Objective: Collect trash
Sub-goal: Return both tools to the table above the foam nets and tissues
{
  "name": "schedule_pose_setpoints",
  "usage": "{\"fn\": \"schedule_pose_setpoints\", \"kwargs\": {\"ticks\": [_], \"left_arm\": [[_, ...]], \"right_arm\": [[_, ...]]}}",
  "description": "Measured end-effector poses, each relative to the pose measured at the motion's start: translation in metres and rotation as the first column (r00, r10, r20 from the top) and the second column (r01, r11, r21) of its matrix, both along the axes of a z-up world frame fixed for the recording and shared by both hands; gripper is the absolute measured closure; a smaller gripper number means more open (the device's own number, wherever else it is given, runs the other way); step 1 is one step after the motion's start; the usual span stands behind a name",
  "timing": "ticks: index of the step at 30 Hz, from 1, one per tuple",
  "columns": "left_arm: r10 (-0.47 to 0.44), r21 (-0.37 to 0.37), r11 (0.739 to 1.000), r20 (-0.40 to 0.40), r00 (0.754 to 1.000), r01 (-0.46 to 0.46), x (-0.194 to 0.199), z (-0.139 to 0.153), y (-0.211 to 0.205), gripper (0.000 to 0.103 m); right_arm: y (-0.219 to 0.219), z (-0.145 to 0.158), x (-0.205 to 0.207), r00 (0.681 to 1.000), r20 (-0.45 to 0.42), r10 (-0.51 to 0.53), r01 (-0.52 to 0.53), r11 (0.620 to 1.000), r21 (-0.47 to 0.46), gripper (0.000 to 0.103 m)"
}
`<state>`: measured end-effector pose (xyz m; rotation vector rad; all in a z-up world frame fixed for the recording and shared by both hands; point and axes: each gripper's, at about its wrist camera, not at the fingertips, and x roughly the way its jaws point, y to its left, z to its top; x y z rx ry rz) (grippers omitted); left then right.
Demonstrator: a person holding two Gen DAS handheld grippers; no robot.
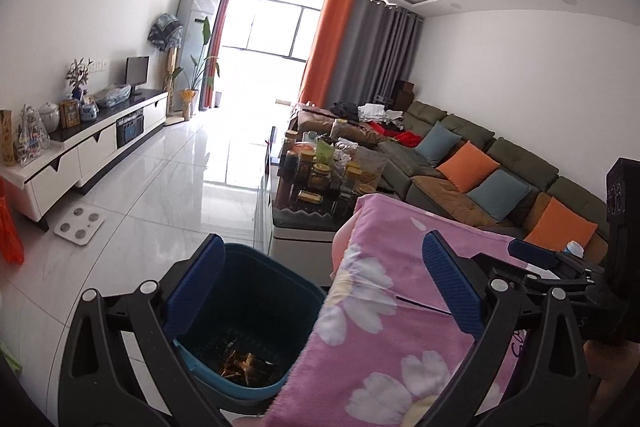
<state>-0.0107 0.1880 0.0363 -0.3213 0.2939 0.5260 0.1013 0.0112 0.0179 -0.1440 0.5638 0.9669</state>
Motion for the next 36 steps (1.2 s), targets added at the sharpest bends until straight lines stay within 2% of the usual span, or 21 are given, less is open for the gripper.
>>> {"fn": "schedule_pose_setpoints", "kwargs": {"ticks": [4, 9, 11, 15, 20, 23, 27, 31, 36], "left_arm": [[-0.054, 0.039, 0.998, 0.016, 0.998, 0.053, 0.011, 0.008, -0.03, 0.006], [-0.128, 0.096, 0.987, 0.027, 0.991, 0.125, 0.024, 0.007, -0.067, 0.006], [-0.18, 0.134, 0.975, 0.01, 0.984, 0.177, 0.034, 0.006, -0.087, 0.006], [-0.29, 0.141, 0.947, -0.015, 0.957, 0.29, 0.049, -0.001, -0.116, 0.006], [-0.44, 0.155, 0.883, -0.058, 0.896, 0.444, 0.075, -0.01, -0.158, 0.006], [-0.512, 0.17, 0.839, -0.075, 0.856, 0.516, 0.088, -0.012, -0.183, 0.006], [-0.596, 0.152, 0.784, -0.087, 0.798, 0.602, 0.108, -0.016, -0.207, 0.006], [-0.648, 0.115, 0.743, -0.124, 0.752, 0.659, 0.129, -0.024, -0.221, 0.006], [-0.677, 0.111, 0.71, -0.16, 0.718, 0.695, 0.154, -0.034, -0.232, 0.006]], "right_arm": [[-0.036, 0.005, -0.009, 0.995, 0.062, -0.079, 0.077, 0.997, 0.031, 0.007], [-0.096, 0.002, -0.018, 0.973, 0.118, -0.197, 0.189, 0.979, 0.075, 0.007], [-0.119, -0.002, -0.019, 0.959, 0.124, -0.255, 0.246, 0.966, 0.079, 0.007], [-0.169, -0.014, -0.02, 0.925, 0.124, -0.36, 0.35, 0.932, 0.091, 0.007], [-0.223, -0.033, -0.027, 0.87, 0.131, -0.475, 0.469, 0.88, 0.071, 0.007], [-0.248, -0.044, -0.024, 0.841, 0.117, -0.528, 0.529, 0.848, 0.032, 0.007], [-0.27, -0.062, -0.009, 0.812, 0.076, -0.579, 0.582, 0.813, -0.032, 0.007], [-0.278, -0.076, 0.003, 0.805, 0.05, -0.591, 0.593, 0.8, -0.086, 0.007], [-0.277, -0.085, 0.019, 0.815, 0.03, -0.579, 0.578, 0.807, -0.124, 0.007]]}}
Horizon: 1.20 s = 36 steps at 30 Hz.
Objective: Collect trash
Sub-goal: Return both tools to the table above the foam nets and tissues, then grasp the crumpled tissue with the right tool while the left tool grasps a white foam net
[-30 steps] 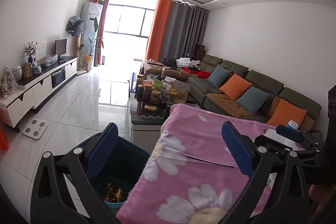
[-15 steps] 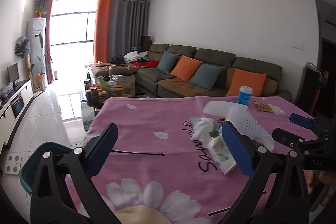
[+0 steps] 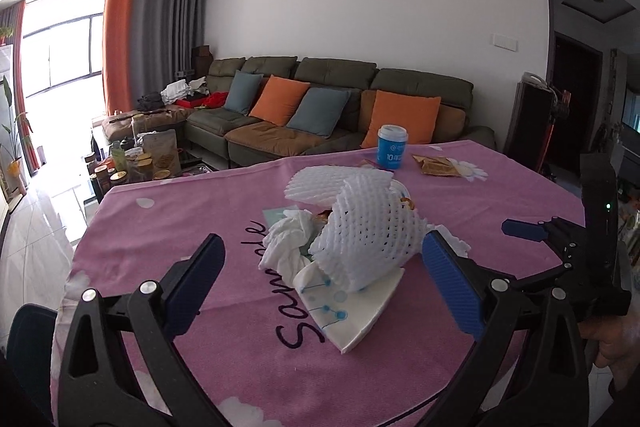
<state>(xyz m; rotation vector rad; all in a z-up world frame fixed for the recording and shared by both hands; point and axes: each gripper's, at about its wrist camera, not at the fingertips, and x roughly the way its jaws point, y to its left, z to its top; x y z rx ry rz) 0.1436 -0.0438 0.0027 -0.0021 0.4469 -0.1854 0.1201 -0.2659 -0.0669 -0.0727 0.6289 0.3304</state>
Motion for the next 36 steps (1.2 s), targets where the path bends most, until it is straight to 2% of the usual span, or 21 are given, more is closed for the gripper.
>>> {"fn": "schedule_pose_setpoints", "kwargs": {"ticks": [9, 15, 19, 21, 26, 29, 30, 32, 33, 35, 36], "left_arm": [[-0.081, 0.023, 0.996, -0.097, 0.992, 0.084, 0.058, -0.017, -0.02, 0.006], [-0.125, -0.038, 0.992, -0.186, 0.975, 0.12, 0.096, -0.027, -0.024, 0.006], [-0.156, -0.082, 0.987, -0.217, 0.964, 0.142, 0.116, -0.032, -0.024, 0.008], [-0.17, -0.074, 0.985, -0.225, 0.959, 0.157, 0.123, -0.035, -0.026, 0.018], [-0.185, -0.04, 0.983, -0.245, 0.952, 0.18, 0.131, -0.044, -0.036, 0.029], [-0.198, -0.036, 0.98, -0.264, 0.944, 0.196, 0.134, -0.05, -0.04, 0.048], [-0.2, -0.037, 0.98, -0.264, 0.944, 0.197, 0.133, -0.052, -0.04, 0.052], [-0.202, -0.037, 0.979, -0.26, 0.944, 0.2, 0.132, -0.054, -0.04, 0.056], [-0.201, -0.035, 0.979, -0.252, 0.946, 0.199, 0.131, -0.055, -0.041, 0.067], [-0.206, -0.03, 0.978, -0.249, 0.946, 0.205, 0.128, -0.057, -0.04, 0.076], [-0.212, -0.037, 0.977, -0.247, 0.945, 0.21, 0.128, -0.057, -0.04, 0.082]], "right_arm": [[0.004, -0.005, 0.023, 0.998, -0.056, 0.0, -0.001, 1.0, -0.017, 0.009], [0.007, -0.01, 0.034, 0.994, -0.108, 0.001, -0.005, 1.0, -0.03, 0.02], [0.007, -0.015, 0.04, 0.99, -0.139, 0.011, -0.014, 1.0, -0.015, 0.03], [0.006, -0.017, 0.042, 0.988, -0.156, 0.018, -0.019, 1.0, -0.005, 0.035], [0.005, -0.022, 0.045, 0.983, -0.18, 0.022, -0.022, 1.0, 0.001, 0.047], [0.004, -0.022, 0.044, 0.984, -0.18, 0.018, -0.018, 1.0, 0.002, 0.055], [0.003, -0.022, 0.044, 0.984, -0.179, 0.017, -0.017, 1.0, 0.0, 0.057], [0.002, -0.021, 0.043, 0.984, -0.178, 0.014, -0.014, 1.0, -0.001, 0.069], [0.001, -0.02, 0.042, 0.984, -0.179, 0.015, -0.014, 1.0, 0.006, 0.074], [0.0, -0.021, 0.042, 0.984, -0.179, 0.013, -0.012, 1.0, 0.006, 0.087], [-0.001, -0.02, 0.041, 0.984, -0.178, 0.011, -0.01, 1.0, 0.008, 0.088]]}}
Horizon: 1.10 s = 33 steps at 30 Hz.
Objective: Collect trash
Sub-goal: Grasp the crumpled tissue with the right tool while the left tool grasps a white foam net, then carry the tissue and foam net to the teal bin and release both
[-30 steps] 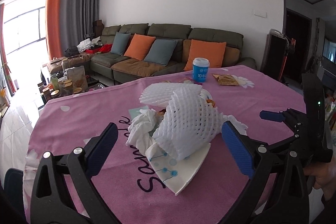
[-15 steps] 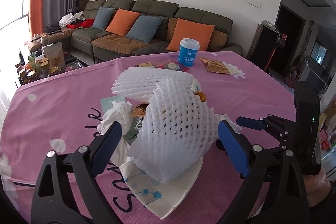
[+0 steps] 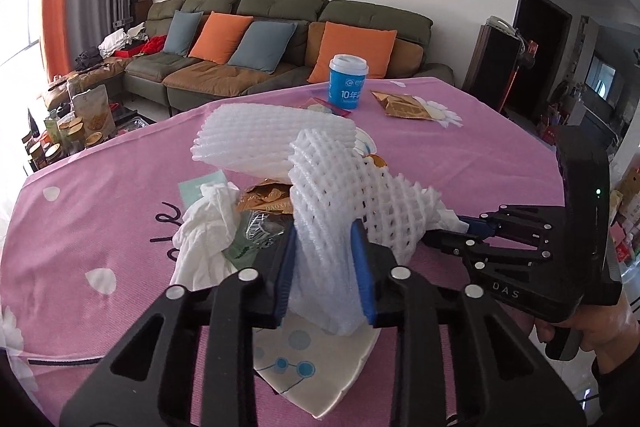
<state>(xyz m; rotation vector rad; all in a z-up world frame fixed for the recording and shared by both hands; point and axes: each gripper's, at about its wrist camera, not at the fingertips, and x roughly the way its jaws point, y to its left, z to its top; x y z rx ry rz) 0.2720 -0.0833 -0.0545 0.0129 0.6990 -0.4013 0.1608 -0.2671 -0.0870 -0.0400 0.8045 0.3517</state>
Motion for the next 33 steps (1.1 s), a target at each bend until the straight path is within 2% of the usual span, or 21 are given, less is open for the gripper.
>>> {"fn": "schedule_pose_setpoints", "kwargs": {"ticks": [2, 5, 11, 17, 24, 28, 33], "left_arm": [[-0.008, -0.013, 1.0, 0.005, 1.0, 0.008, -0.003, 0.0, 0.001, 0.087], [-0.021, -0.028, 0.999, 0.02, 1.0, 0.022, -0.009, 0.002, 0.003, 0.09], [-0.062, -0.061, 0.996, 0.085, 0.994, 0.067, -0.032, 0.015, 0.006, 0.09], [-0.047, -0.101, 0.993, 0.136, 0.99, 0.061, -0.061, 0.03, 0.02, 0.09], [0.049, -0.109, 0.994, 0.248, 0.968, -0.022, -0.111, 0.064, 0.048, 0.09], [0.129, -0.095, 0.99, 0.319, 0.939, -0.104, -0.146, 0.079, 0.067, 0.09], [0.21, -0.096, 0.977, 0.361, 0.909, -0.188, -0.187, 0.089, 0.09, 0.09]], "right_arm": [[-0.002, 0.002, -0.002, 1.0, -0.003, 0.0, 0.0, 1.0, 0.018, 0.094], [-0.005, 0.006, -0.007, 1.0, 0.005, -0.004, 0.003, 1.0, 0.024, 0.097], [-0.014, 0.021, -0.02, 0.998, 0.045, -0.038, 0.036, 0.999, 0.035, 0.098], [-0.02, 0.045, -0.04, 0.992, 0.112, -0.061, 0.056, 0.997, 0.046, 0.098], [-0.013, 0.083, -0.067, 0.976, 0.216, -0.031, 0.017, 0.998, 0.066, 0.098], [0.001, 0.1, -0.082, 0.964, 0.265, 0.013, -0.035, 0.996, 0.078, 0.098], [0.028, 0.111, -0.097, 0.952, 0.295, 0.079, -0.109, 0.99, 0.085, 0.098]]}}
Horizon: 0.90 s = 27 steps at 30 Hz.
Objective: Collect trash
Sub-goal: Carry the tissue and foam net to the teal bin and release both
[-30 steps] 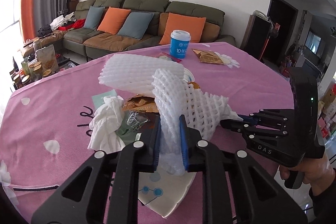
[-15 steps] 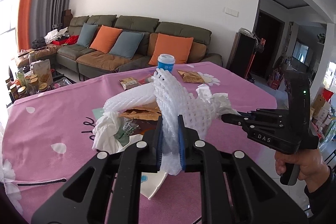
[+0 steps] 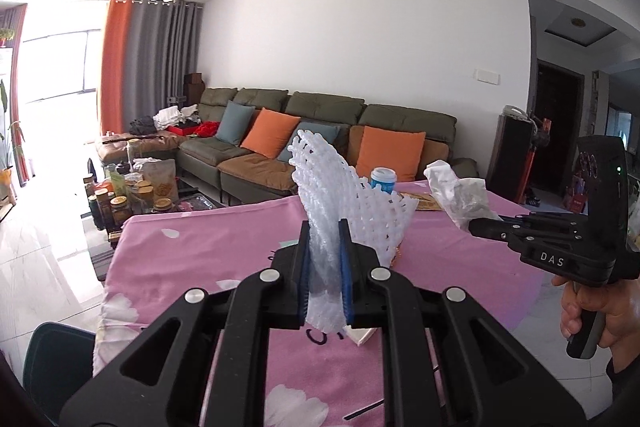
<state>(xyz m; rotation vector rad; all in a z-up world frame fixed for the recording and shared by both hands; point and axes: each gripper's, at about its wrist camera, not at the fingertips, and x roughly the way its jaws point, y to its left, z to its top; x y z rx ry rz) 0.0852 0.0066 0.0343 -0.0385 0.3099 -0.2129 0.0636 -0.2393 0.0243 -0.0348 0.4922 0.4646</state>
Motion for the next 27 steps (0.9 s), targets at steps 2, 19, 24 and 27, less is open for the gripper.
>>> {"fn": "schedule_pose_setpoints", "kwargs": {"ticks": [2, 19, 24, 27], "left_arm": [[0.037, 0.007, 0.999, 0.015, 0.999, -0.037, -0.017, 0.003, 0.009, 0.09], [0.371, -0.024, 0.928, 0.021, 0.928, -0.371, -0.136, 0.014, 0.125, 0.09], [0.463, -0.019, 0.886, 0.0, 0.886, -0.463, -0.16, 0.014, 0.161, 0.09], [0.511, -0.015, 0.859, -0.01, 0.859, -0.512, -0.177, 0.013, 0.184, 0.09]], "right_arm": [[0.011, 0.003, -0.004, 1.0, 0.006, 0.031, -0.031, 1.0, 0.006, 0.098], [0.128, 0.032, -0.023, 0.947, 0.061, 0.314, -0.315, 0.949, 0.004, 0.098], [0.173, 0.03, -0.019, 0.913, 0.04, 0.406, -0.406, 0.914, -0.019, 0.098], [0.199, 0.026, -0.016, 0.889, 0.015, 0.457, -0.457, 0.889, -0.021, 0.098]]}}
